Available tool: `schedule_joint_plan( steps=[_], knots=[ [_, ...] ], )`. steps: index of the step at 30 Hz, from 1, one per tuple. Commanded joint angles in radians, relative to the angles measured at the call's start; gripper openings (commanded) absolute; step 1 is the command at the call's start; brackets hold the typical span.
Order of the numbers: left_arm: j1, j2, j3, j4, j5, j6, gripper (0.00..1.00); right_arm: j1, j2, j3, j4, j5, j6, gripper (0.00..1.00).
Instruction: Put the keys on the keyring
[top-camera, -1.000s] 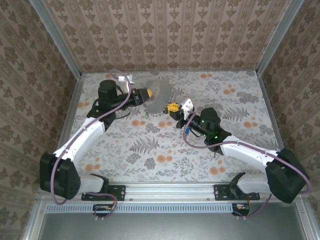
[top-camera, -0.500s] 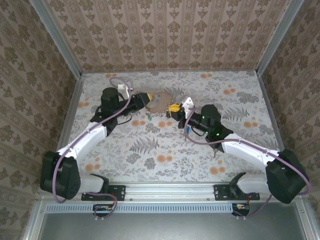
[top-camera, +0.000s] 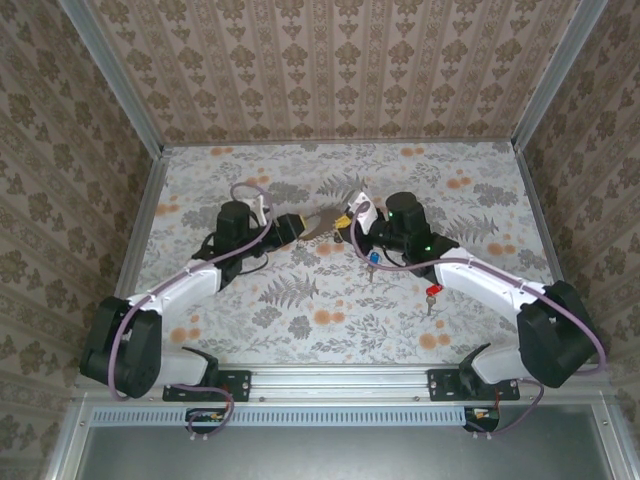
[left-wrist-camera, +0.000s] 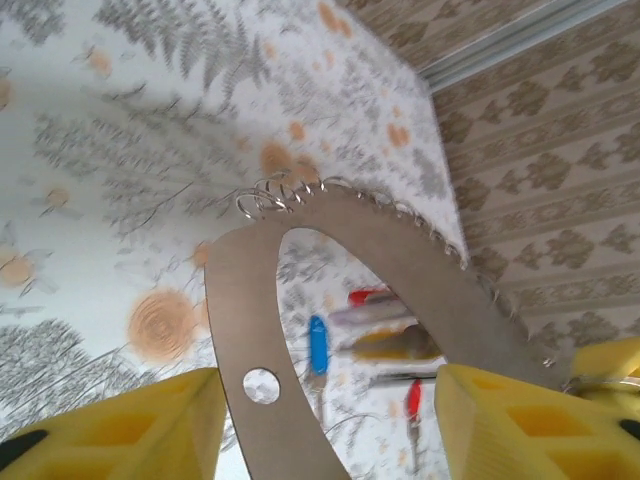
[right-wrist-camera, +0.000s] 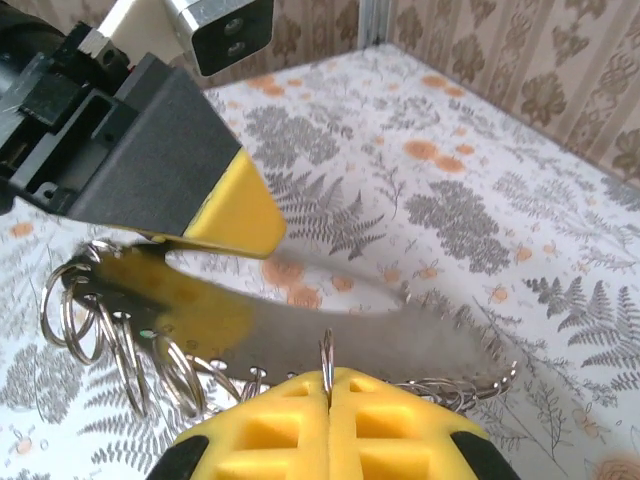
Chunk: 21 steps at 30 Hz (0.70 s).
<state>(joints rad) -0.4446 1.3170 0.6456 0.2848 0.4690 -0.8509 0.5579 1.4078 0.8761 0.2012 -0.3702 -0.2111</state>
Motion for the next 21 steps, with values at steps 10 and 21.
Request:
schedule_joint_plan(
  steps=[10, 21],
  knots=[
    [0.011, -0.163, -0.121, -0.118, -0.217, 0.144, 0.78, 0.066, 0.109, 0.126, -0.206, 0.086, -0.318, 0.0],
    [0.044, -0.425, -0.18, -0.2, -0.455, 0.306, 0.86, 0.402, 0.23, 0.037, 0.037, 0.623, -0.695, 0.0]
  ],
)
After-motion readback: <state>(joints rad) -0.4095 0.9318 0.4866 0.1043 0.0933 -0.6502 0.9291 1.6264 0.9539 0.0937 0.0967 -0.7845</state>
